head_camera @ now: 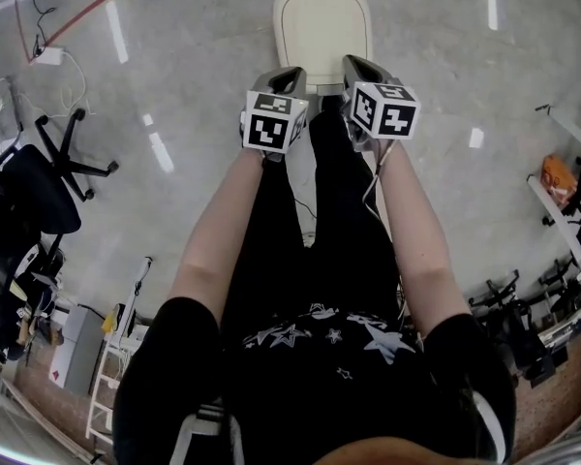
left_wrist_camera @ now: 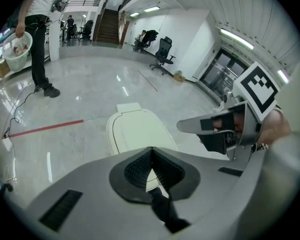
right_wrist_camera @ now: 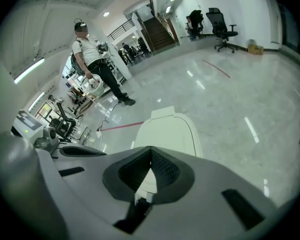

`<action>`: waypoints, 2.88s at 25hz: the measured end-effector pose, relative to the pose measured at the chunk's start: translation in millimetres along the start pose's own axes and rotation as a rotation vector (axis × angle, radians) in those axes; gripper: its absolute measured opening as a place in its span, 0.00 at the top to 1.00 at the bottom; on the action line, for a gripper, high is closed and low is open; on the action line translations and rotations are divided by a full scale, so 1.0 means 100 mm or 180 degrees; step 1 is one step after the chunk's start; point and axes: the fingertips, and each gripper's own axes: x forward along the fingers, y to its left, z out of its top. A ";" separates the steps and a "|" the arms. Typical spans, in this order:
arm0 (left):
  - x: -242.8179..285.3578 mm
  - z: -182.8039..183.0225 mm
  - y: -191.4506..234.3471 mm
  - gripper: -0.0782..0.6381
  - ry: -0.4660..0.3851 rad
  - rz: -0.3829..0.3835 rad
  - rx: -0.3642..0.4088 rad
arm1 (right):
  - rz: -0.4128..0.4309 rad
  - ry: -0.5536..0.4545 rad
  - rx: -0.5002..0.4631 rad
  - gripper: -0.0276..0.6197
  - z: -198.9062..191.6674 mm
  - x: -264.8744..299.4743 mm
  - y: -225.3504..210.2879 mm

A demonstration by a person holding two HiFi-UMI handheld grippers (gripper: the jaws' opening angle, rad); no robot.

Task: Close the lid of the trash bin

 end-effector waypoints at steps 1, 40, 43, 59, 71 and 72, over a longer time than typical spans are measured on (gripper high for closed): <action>-0.08 0.08 -0.03 0.88 -0.0051 -0.0047 0.0044 | -0.0016 -0.0068 0.0018 0.95 0.09 -0.08 0.05; -2.46 0.65 -1.18 0.88 -0.0879 -0.1054 0.0939 | -0.0224 -0.1579 0.0658 0.95 0.01 -2.53 1.46; -2.71 0.42 -1.33 0.88 -0.0967 -0.1065 0.0900 | -0.0206 -0.1591 0.0641 0.95 -0.32 -2.73 1.55; -3.84 -0.27 -1.96 0.88 -0.1421 -0.1082 0.1115 | -0.0111 -0.1837 0.0218 0.95 -1.01 -3.71 2.15; -4.29 -0.34 -1.85 0.88 -0.1549 -0.1274 0.1209 | -0.0234 -0.2016 0.0097 0.95 -1.18 -3.88 2.62; -4.32 -0.36 -1.84 0.88 -0.1544 -0.1292 0.1220 | -0.0236 -0.2022 0.0122 0.95 -1.21 -3.88 2.65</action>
